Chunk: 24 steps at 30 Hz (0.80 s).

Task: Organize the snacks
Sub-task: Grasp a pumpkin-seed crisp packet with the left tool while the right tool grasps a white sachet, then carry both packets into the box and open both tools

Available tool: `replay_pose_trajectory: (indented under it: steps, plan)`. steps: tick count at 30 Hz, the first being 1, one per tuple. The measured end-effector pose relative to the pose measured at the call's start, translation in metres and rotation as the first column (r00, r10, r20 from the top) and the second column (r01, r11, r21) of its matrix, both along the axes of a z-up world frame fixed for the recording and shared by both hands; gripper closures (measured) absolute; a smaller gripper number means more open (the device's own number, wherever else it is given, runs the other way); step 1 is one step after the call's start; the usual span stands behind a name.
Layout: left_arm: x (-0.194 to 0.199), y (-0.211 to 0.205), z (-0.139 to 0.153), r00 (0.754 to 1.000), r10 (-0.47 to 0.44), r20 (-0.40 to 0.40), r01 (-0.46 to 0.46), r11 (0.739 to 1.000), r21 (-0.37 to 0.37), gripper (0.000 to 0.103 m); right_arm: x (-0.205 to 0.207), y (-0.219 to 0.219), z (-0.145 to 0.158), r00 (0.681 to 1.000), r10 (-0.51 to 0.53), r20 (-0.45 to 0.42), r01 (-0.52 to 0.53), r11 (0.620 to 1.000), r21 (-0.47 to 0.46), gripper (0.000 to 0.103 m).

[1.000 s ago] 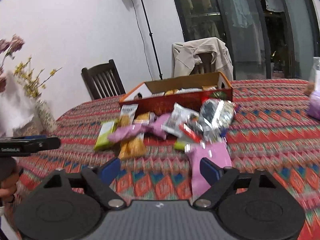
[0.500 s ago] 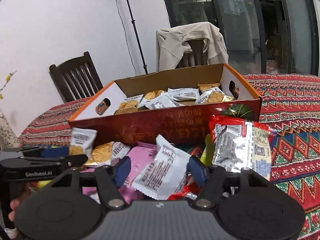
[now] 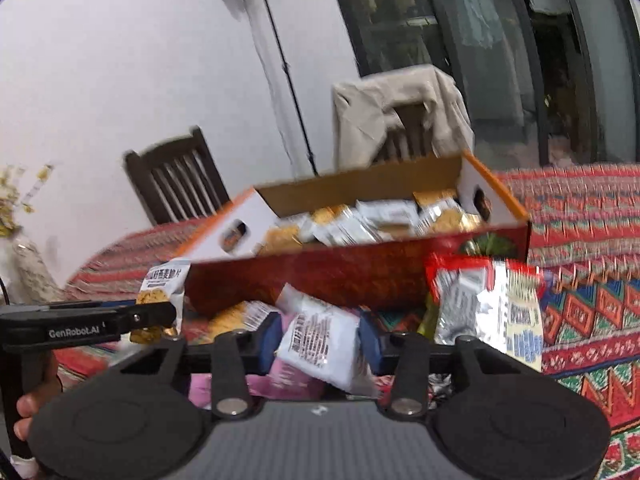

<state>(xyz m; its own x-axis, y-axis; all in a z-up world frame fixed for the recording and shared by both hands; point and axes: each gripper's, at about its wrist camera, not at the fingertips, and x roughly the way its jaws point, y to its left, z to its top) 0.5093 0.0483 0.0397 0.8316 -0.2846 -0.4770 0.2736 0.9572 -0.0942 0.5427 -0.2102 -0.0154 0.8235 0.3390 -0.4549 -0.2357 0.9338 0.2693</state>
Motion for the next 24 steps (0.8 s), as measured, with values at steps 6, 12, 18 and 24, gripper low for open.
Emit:
replay_pose_trajectory:
  steps: [6, 12, 18, 24]
  plan:
    - [-0.096, 0.009, 0.038, 0.998, 0.02, 0.063, -0.017, 0.999, -0.051, 0.065, -0.056, -0.003, 0.025, 0.996, 0.062, 0.062, -0.061, 0.998, -0.017, 0.096]
    - [-0.14, 0.002, 0.02, 0.998, 0.046, -0.034, -0.048, 0.996, -0.075, 0.065, -0.075, 0.002, 0.013, 0.991, 0.125, 0.042, -0.117, 0.98, -0.159, 0.044]
    - [-0.155, 0.0, 0.013, 0.994, 0.093, -0.052, -0.098, 0.99, -0.098, 0.065, -0.002, 0.013, -0.01, 0.982, 0.168, -0.081, -0.18, 0.966, -0.184, 0.042]
    - [-0.173, 0.003, 0.011, 0.988, 0.144, -0.06, -0.149, 0.984, -0.098, 0.065, -0.003, -0.001, -0.008, 0.985, 0.127, -0.113, -0.143, 0.98, -0.139, 0.076]
